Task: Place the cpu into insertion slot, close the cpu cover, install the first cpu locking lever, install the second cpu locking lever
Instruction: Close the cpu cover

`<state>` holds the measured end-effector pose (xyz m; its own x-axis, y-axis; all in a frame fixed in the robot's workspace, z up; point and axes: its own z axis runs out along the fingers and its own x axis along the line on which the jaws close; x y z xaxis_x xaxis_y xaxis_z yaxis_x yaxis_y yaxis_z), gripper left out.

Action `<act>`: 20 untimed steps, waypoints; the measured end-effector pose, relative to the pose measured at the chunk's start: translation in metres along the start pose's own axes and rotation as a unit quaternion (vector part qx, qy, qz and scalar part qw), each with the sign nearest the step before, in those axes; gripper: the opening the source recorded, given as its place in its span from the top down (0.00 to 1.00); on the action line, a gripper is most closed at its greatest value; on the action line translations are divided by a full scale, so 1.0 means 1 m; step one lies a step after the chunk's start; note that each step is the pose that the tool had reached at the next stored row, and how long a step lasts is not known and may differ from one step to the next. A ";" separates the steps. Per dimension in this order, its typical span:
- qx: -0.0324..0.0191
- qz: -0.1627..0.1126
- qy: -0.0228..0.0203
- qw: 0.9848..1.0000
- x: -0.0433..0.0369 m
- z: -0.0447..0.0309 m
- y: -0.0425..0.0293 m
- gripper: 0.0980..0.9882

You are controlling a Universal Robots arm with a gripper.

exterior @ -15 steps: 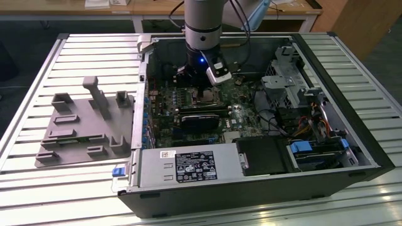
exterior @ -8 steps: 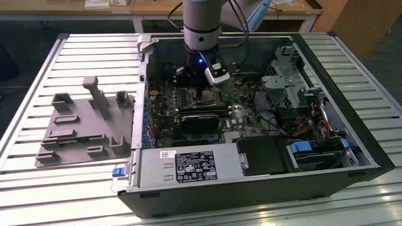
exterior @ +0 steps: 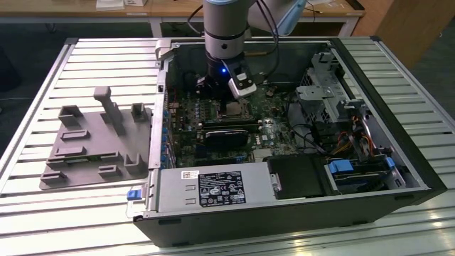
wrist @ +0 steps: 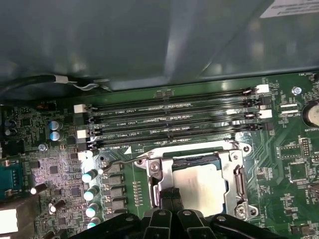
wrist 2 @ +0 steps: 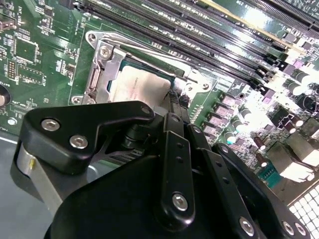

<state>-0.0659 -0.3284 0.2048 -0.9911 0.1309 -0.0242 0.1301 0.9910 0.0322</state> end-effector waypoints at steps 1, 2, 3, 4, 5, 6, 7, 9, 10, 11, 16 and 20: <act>0.000 0.000 0.000 1.000 0.0003 0.0006 0.0000 0.99; 0.000 0.000 0.000 1.000 0.0007 0.0011 -0.0001 0.99; 0.000 0.000 0.000 1.000 0.0011 0.0015 -0.0002 0.99; 0.000 0.000 0.000 1.000 0.0015 0.0019 -0.0002 0.99; 0.000 0.000 0.000 1.000 0.0018 0.0023 -0.0003 0.99; 0.000 0.000 0.000 1.000 0.0020 0.0028 -0.0003 0.99; 0.000 0.000 0.000 1.000 0.0021 0.0033 -0.0003 0.99; 0.000 0.000 0.000 1.000 0.0022 0.0037 -0.0004 0.99; 0.000 0.000 0.000 1.000 0.0022 0.0038 -0.0004 0.99; 0.000 0.000 0.000 1.000 0.0022 0.0039 -0.0004 0.99; 0.000 0.000 0.000 1.000 0.0004 0.0041 -0.0001 0.99; 0.000 0.000 0.000 1.000 -0.0011 0.0041 0.0001 0.99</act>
<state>-0.0646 -0.3283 0.2007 -0.9911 0.1309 -0.0242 0.1301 0.9910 0.0328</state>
